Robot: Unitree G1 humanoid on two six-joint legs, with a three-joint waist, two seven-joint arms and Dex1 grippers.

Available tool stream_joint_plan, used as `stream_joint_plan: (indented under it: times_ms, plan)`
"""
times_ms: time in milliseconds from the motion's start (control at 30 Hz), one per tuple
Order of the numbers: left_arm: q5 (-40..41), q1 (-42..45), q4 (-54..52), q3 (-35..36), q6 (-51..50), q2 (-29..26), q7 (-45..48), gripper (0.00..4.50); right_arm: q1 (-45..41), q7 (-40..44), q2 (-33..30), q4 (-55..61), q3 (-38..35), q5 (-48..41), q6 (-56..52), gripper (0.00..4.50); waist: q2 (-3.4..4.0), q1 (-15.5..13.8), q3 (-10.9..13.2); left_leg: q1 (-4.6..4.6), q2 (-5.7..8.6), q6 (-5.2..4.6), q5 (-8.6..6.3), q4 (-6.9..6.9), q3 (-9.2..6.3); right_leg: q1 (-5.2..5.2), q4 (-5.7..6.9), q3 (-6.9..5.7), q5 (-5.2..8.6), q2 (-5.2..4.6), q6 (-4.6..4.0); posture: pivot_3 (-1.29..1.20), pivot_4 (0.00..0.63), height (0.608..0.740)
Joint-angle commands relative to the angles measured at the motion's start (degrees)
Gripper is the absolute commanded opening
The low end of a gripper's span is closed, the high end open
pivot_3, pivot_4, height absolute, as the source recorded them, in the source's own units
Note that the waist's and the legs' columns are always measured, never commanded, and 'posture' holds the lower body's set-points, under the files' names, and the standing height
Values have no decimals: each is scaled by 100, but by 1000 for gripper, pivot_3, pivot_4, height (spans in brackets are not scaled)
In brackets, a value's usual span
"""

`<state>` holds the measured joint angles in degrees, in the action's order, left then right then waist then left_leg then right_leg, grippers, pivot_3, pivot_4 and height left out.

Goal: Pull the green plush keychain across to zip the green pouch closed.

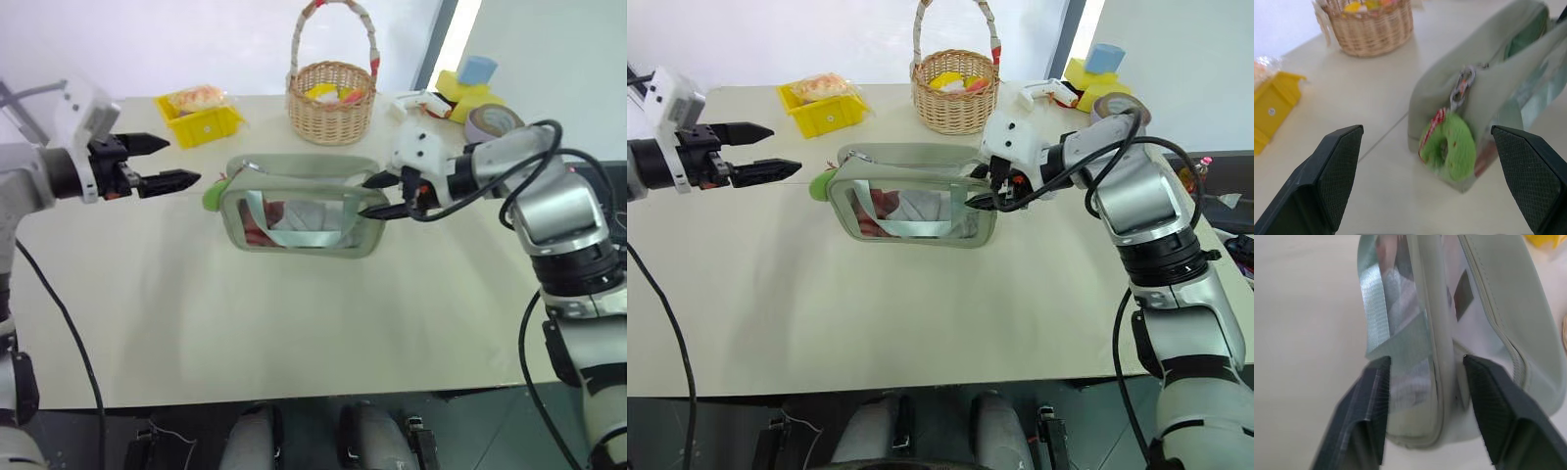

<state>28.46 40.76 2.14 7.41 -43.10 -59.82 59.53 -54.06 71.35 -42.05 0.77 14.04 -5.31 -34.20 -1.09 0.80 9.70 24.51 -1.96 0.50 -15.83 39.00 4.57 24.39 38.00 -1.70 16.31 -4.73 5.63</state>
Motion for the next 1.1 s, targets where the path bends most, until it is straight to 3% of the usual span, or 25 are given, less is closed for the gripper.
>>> stream_joint_plan:
  times_ms: [33,67,100,333,433,667,1100]
  plan:
    - [-196,-201,-95,-105,264,-155,228,4500,138,-12,-7,35,8,-3,378,692,0,0,0,1,0,0,0,0,0,0,-1,0,0,0,0,0,150,739]
    - [-213,-244,-113,-124,279,-137,252,4500,124,-38,21,22,2,-15,388,176,0,0,0,1,0,0,0,1,1,0,-1,0,0,0,0,0,150,739]
    - [-251,-284,-140,-164,320,-108,264,4500,104,-64,46,6,-4,-22,402,79,-3,-1,-1,1,0,0,0,1,1,0,-1,0,0,0,0,0,150,739]
    - [-427,-376,-106,-375,572,221,249,4500,108,-51,78,81,51,-47,465,79,-3,-2,-2,0,-1,0,0,2,0,0,0,0,0,0,0,0,150,739]
    - [-409,-309,-70,-393,546,347,263,3631,99,-73,96,80,56,-56,436,0,-3,5,-2,0,-2,0,0,2,-1,0,0,0,0,2,0,0,150,739]
    - [-408,-230,-71,-421,587,485,320,44,-20,-151,182,-34,58,-49,389,0,-3,2,-2,-1,-2,0,0,2,-1,0,0,0,0,2,0,0,150,739]
    - [-246,984,204,-347,387,495,560,44,-61,-226,231,-179,40,-13,513,0,-4,-2,-2,0,-1,0,0,4,-1,0,1,0,0,2,0,0,150,739]
